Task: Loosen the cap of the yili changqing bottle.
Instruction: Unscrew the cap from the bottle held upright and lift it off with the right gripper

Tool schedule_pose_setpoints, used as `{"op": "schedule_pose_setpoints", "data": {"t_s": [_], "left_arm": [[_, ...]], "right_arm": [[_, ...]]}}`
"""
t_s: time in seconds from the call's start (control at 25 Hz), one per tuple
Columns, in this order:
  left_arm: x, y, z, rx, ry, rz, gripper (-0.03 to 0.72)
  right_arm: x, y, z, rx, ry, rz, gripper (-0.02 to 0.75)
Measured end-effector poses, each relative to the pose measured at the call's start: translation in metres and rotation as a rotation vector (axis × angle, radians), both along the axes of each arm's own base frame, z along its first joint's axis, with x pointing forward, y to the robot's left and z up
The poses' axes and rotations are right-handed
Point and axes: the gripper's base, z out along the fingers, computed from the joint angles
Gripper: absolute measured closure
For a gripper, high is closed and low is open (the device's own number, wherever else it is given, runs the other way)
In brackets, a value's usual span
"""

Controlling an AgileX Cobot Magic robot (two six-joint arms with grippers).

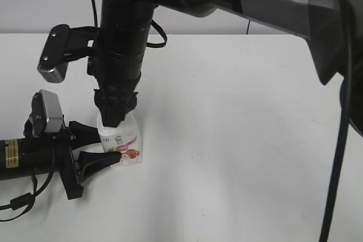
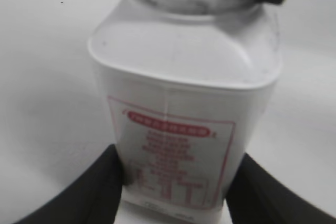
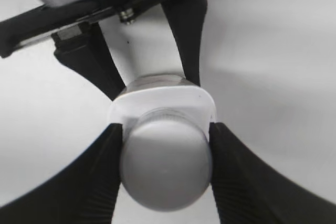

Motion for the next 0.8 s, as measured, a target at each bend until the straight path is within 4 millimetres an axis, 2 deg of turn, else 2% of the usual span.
{"op": "schedule_pose_setpoints", "data": {"t_s": [0.24, 0.52, 0.72, 0.8], "left_arm": [[0.0000, 0.0000, 0.0000, 0.000, 0.000, 0.000, 0.319], [0.0000, 0.0000, 0.0000, 0.000, 0.000, 0.000, 0.319], [0.0001, 0.0000, 0.0000, 0.000, 0.000, 0.001, 0.319], [0.0001, 0.0000, 0.0000, 0.000, 0.000, 0.001, 0.319]], "right_arm": [[0.0002, -0.0002, -0.0001, 0.000, -0.037, 0.102, 0.344], [0.0003, -0.0003, -0.0001, -0.003, -0.014, 0.032, 0.339], [0.0006, 0.0005, 0.0023, 0.004, 0.008, -0.042, 0.201], [0.0015, 0.0022, 0.0077, 0.019, 0.001, -0.058, 0.179]]}}
